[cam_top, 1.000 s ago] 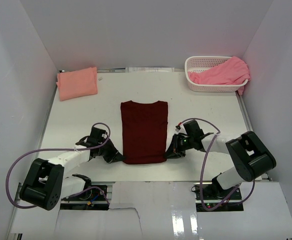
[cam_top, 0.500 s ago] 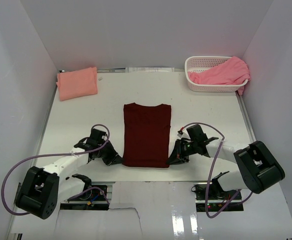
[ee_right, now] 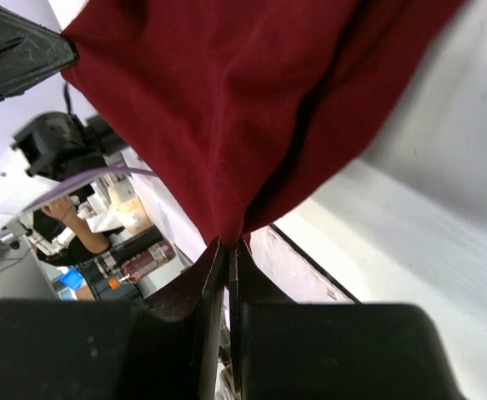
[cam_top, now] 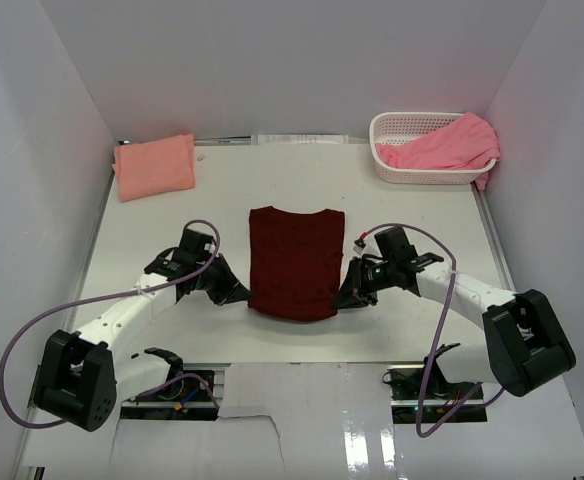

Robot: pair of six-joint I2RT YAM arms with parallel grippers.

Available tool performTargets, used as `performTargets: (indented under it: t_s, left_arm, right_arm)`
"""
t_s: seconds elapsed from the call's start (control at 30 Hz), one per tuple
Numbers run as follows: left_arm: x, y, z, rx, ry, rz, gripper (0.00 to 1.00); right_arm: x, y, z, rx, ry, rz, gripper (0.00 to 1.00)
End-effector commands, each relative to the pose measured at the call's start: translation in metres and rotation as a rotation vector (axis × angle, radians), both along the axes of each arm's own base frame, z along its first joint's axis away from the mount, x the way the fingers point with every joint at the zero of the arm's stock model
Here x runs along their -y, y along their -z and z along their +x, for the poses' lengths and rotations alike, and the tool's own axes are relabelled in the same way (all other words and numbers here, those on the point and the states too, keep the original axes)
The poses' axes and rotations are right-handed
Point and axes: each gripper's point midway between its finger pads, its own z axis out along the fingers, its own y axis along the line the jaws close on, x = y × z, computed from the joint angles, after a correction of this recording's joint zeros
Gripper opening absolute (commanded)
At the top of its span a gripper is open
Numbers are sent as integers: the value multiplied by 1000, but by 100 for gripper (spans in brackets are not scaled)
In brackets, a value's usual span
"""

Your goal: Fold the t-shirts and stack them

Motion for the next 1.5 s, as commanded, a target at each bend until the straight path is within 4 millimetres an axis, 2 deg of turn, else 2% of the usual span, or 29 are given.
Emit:
performTargets:
  t_s: [0.0, 0.07, 0.13, 0.17, 0.27, 0.3, 0.33, 0.4, 0.43, 0.57, 0.77, 0.93, 0.97, 1.17, 1.2, 1.27, 1.33, 1.37, 1.4, 1.43, 1.47]
  left_arm:
    - [2, -19, 20, 45, 6, 16, 0]
    - [3, -29, 33, 71, 3, 6, 0]
    - [2, -30, 44, 68, -2, 12, 0]
    - [4, -38, 53, 96, 4, 10, 0]
    - [2, -41, 71, 104, 4, 22, 0]
    - [3, -50, 79, 125, 5, 17, 0]
    - [3, -48, 84, 114, 6, 18, 0]
    - [0, -55, 93, 123, 9, 20, 0]
    - [0, -64, 103, 141, 3, 17, 0]
    - [-6, -87, 119, 188, -6, 26, 0]
    - [-15, -101, 137, 222, -22, 11, 0]
    - [-8, -96, 162, 202, 9, -4, 0]
    - [-6, -102, 169, 223, 11, -6, 0]
    - [-1, -97, 193, 219, 21, -8, 0]
    - [0, -102, 200, 237, 22, -11, 0]
    - [1, -95, 210, 216, 25, -10, 0]
    - [2, -105, 225, 243, 25, -12, 0]
    - [2, -99, 229, 224, 28, -4, 0]
    - [1, -101, 234, 228, 24, 0, 0]
    - [3, -113, 243, 261, 25, -3, 0]
    - [2, -111, 249, 255, 23, 3, 0]
  right_arm:
    - [-4, -22, 19, 33, -12, 34, 8]
    - [-3, -27, 32, 51, -3, 37, 8]
    - [-3, -38, 47, 81, 9, 42, 8]
    - [-4, -39, 53, 90, 9, 41, 8]
    - [-5, -51, 73, 122, 17, 43, 8]
    - [-5, -53, 77, 125, 15, 44, 8]
    - [-7, -61, 85, 148, 15, 52, 8]
    - [-7, -65, 90, 145, 14, 48, 8]
    - [-8, -69, 94, 155, 17, 51, 8]
    - [-7, -85, 104, 193, 28, 48, 8]
    - [4, -84, 119, 201, 61, 42, 8]
    - [7, -84, 145, 204, 82, 40, 8]
    - [7, -84, 147, 206, 80, 39, 8]
    - [10, -79, 165, 202, 103, 25, 8]
    - [10, -79, 168, 202, 107, 23, 8]
    - [10, -79, 178, 202, 115, 23, 8]
    - [10, -78, 185, 200, 121, 22, 8]
    - [10, -83, 190, 212, 125, 22, 8]
    - [10, -84, 193, 214, 126, 24, 8]
    - [10, -88, 198, 222, 129, 26, 8]
    - [10, -90, 200, 228, 130, 25, 8]
